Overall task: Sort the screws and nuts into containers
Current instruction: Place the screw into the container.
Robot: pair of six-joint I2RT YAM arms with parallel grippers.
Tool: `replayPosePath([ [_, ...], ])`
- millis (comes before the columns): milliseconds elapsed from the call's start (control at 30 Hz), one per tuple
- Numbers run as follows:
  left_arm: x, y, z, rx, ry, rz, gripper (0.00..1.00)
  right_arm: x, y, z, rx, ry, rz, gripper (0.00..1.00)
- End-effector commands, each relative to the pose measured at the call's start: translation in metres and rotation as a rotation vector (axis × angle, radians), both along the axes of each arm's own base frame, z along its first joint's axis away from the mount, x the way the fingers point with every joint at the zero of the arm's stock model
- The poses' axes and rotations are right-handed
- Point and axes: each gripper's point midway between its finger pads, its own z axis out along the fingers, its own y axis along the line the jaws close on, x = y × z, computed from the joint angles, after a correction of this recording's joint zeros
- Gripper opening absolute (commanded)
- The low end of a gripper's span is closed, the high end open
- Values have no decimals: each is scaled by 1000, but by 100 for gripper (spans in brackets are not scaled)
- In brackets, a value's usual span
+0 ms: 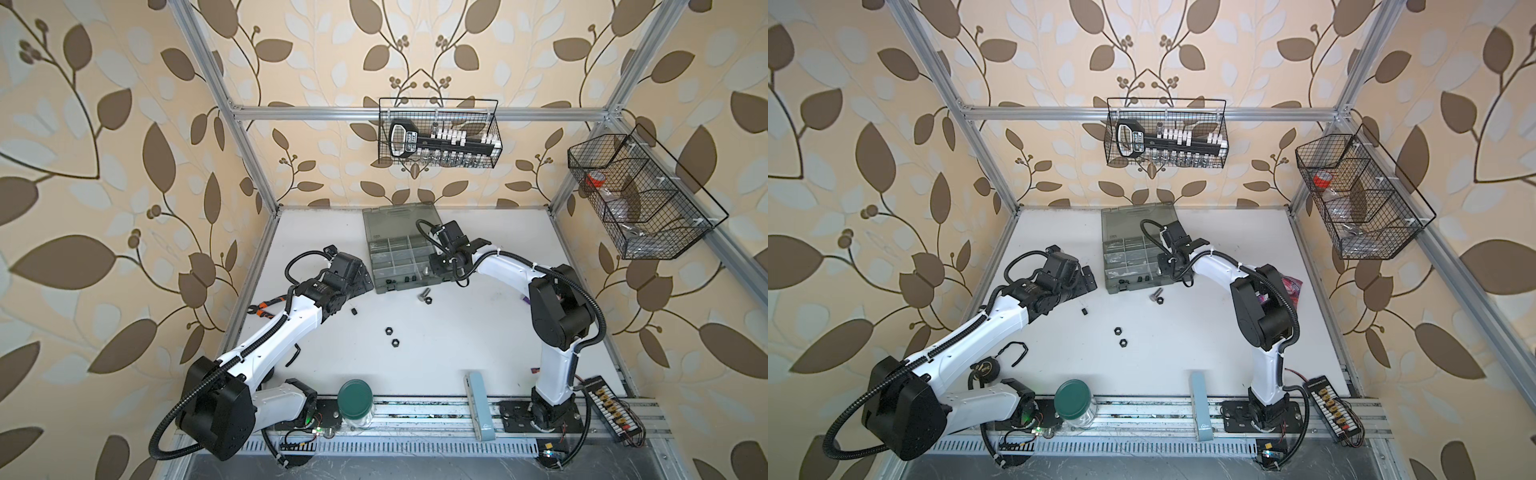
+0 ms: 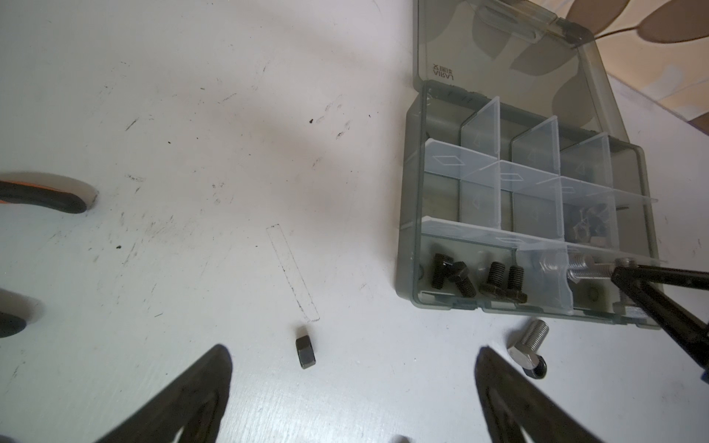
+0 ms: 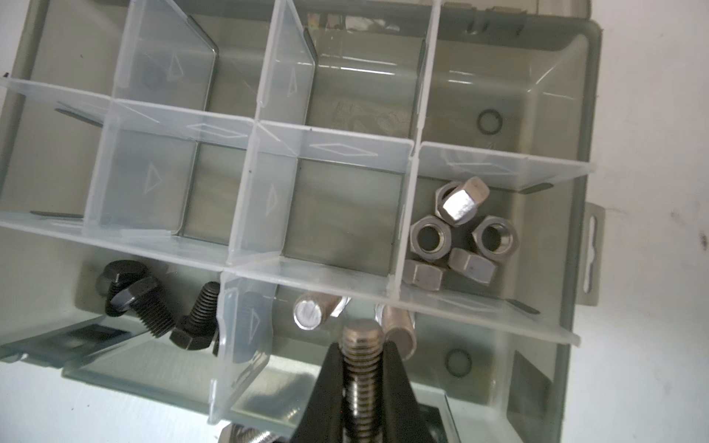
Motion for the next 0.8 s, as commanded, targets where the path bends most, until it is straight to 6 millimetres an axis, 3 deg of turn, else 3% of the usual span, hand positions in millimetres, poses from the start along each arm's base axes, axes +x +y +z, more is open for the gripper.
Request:
replayPosePath([
  [0,0,3,2,-14,-3,13,99,12,13,10,39,-35,20,0],
  [100,0,2,0,-16,2,10,99,12,16,6,38,-29,26,7],
  [233,1,1,1,-22,0,8,99,12,17,3,29,-26,28,30],
  [567,0,2,1,-20,1,10,99,10,12,24,23,-55,23,34],
  [767,0,4,3,-16,-7,16,99,-19,13,39,-13,-75,31,34],
])
